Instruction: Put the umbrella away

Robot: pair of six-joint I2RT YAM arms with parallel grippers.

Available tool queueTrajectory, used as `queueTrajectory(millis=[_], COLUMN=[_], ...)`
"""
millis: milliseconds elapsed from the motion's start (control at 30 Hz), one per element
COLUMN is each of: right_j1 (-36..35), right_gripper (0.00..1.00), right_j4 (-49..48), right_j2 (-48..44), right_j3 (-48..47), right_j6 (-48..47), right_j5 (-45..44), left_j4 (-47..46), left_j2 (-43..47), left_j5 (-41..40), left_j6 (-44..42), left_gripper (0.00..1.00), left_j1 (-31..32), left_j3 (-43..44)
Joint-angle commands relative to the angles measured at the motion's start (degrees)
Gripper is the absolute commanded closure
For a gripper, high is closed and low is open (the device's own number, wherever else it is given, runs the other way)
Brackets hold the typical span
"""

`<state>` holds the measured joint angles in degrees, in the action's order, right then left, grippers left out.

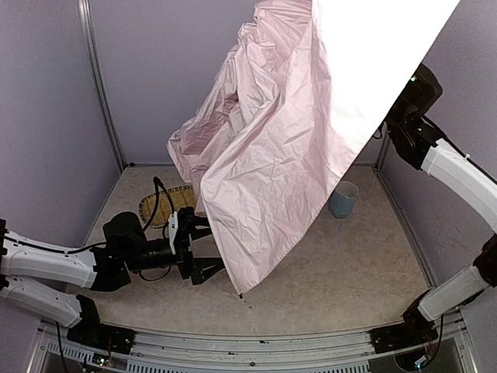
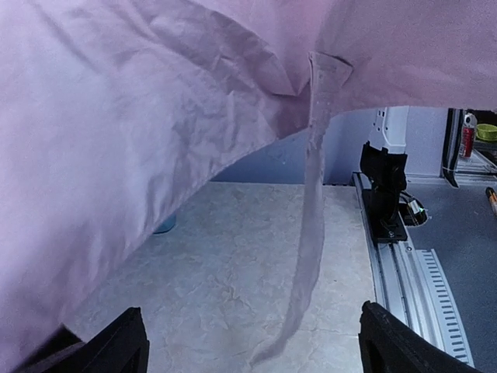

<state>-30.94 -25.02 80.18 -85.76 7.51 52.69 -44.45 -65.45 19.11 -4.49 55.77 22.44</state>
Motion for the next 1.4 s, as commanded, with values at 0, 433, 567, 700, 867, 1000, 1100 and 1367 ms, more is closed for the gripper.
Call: queueTrajectory(millis=[0, 433, 567, 700, 867, 1000, 1100, 1367], right_j1=[0.3, 0.3, 0.3, 0.2, 0.2, -0.7, -4.0, -12.0], right_gripper=[1.0, 1.0, 1.0, 1.0, 1.0, 1.0, 1.0, 1.0], right_j4=[-6.3, 0.3, 6.9, 16.6, 15.2, 17.7, 17.3, 18.9], right_j2=[1.4, 0.6, -2.4, -3.6, -7.6, -9.3, -10.3, -12.9], right_j3=[-3.5, -5.0, -3.8, -4.4, 1.2, 4.3, 8.1, 25.2], right_j6=[3.9, -0.3, -7.0, -13.4, -15.0, -18.8, -21.1, -28.2], right_j5=[0.7, -1.5, -3.6, 3.5, 8.5, 11.7, 12.1, 4.9], left_j4=[-6.7, -13.8, -9.5, 0.2, 1.0, 0.9, 2.0, 3.4], left_j2=[-8.0, -17.7, -12.3, -9.0, -11.7, -15.8, -20.4, -32.6], left_j5=[7.8, 12.2, 6.0, -2.2, -3.3, -1.9, -2.3, -0.5], left_j6=[-2.1, 1.6, -2.9, -10.0, -12.1, -16.0, -18.6, -21.0], left_gripper=[0.09, 0.94, 1.0, 1.0, 1.0, 1.0, 1.0, 1.0], left_j1=[1.1, 2.7, 2.5, 1.0, -6.4, -10.8, -12.9, -17.6], left_j3=[6.8, 10.0, 5.8, 4.7, 4.5, 7.9, 12.4, 25.7])
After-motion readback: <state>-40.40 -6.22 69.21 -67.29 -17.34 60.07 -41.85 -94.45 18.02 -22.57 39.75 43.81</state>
